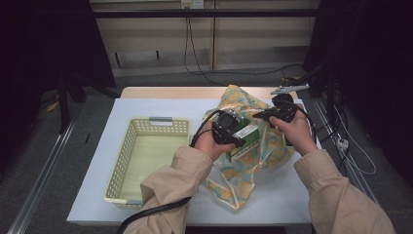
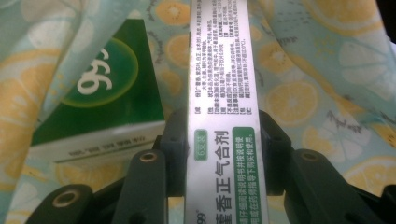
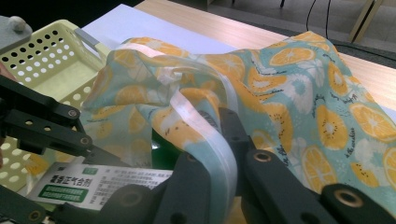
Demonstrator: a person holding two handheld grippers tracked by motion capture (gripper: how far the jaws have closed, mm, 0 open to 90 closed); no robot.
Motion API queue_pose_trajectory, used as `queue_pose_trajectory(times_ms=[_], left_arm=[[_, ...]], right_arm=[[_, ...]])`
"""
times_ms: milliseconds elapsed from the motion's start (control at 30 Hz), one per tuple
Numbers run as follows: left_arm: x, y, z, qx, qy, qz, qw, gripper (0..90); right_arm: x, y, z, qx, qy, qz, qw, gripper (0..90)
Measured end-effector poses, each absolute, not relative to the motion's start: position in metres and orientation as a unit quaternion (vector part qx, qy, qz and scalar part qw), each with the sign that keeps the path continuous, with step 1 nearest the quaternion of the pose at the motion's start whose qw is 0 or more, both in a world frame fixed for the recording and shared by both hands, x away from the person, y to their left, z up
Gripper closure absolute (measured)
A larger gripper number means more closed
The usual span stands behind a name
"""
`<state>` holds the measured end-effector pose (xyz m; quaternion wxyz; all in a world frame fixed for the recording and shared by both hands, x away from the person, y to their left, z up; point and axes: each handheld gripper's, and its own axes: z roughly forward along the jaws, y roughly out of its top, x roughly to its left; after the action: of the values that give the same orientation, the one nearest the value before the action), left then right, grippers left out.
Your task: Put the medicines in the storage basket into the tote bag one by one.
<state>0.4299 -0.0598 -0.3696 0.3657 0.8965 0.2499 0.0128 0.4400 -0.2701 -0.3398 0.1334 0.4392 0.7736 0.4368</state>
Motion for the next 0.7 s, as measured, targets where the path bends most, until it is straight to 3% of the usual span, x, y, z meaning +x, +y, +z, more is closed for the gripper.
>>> queue_pose_trajectory(times_ms=[700], left_arm=[[0.438, -0.071, -0.384, 0.883, 0.276, 0.017, 0.379, 62.8]], right_arm=[[0.439, -0.271, -0.338, 0.439, 0.772, 0.44, 0.132, 90.0]])
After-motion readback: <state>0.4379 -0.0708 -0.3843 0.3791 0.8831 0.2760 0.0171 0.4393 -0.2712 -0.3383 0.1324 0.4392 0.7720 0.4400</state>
